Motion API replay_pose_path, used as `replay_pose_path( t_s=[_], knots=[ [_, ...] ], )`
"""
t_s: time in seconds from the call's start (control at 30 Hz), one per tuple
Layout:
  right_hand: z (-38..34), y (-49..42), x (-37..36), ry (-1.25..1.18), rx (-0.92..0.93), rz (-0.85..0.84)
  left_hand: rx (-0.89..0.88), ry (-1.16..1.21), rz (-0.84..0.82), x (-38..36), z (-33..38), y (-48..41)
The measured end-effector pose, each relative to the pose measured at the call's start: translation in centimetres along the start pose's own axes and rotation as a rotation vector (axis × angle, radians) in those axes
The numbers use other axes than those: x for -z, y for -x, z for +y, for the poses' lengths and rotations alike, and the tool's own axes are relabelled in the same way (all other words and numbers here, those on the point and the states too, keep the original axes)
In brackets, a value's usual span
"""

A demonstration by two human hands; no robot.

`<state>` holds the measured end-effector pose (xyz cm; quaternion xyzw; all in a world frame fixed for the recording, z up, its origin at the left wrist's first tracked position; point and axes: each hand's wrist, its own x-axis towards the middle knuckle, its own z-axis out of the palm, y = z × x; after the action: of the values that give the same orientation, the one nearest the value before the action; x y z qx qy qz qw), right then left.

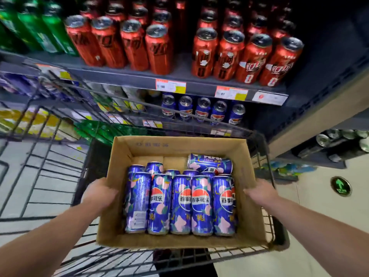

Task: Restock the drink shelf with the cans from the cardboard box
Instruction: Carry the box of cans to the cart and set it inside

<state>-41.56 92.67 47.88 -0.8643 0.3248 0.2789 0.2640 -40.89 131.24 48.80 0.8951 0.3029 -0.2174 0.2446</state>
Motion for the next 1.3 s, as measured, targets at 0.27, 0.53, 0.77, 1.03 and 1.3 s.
replay_pose_path(
  t_s=[0.27, 0.53, 0.77, 1.03, 1.3],
  knots=[
    [-0.2, -5.1, -4.7, 0.009, -0.076, -0.055, 0.057, -0.044, -0.077, -4.8, -1.3, -6.0],
    [0.3, -9.5, -7.8, 0.13, -0.132, -0.106, 0.068, -0.15, -0.126, -8.4, -1.0, -10.0],
    [1.7, -12.2, -10.7, 0.121, -0.178, -0.122, 0.091, -0.178, -0.155, -12.1, -2.5, -12.0],
    [1.9, -12.5, -12.7, 0.264, -0.127, -0.125, 0.164, -0.197, -0.221, -13.9, -5.0, -13.5],
    [0.2, -8.1, -11.0, 0.024, -0.021, 0.032, -0.091, -0.106, -0.123, -13.5, -1.2, -7.9]
  ],
)
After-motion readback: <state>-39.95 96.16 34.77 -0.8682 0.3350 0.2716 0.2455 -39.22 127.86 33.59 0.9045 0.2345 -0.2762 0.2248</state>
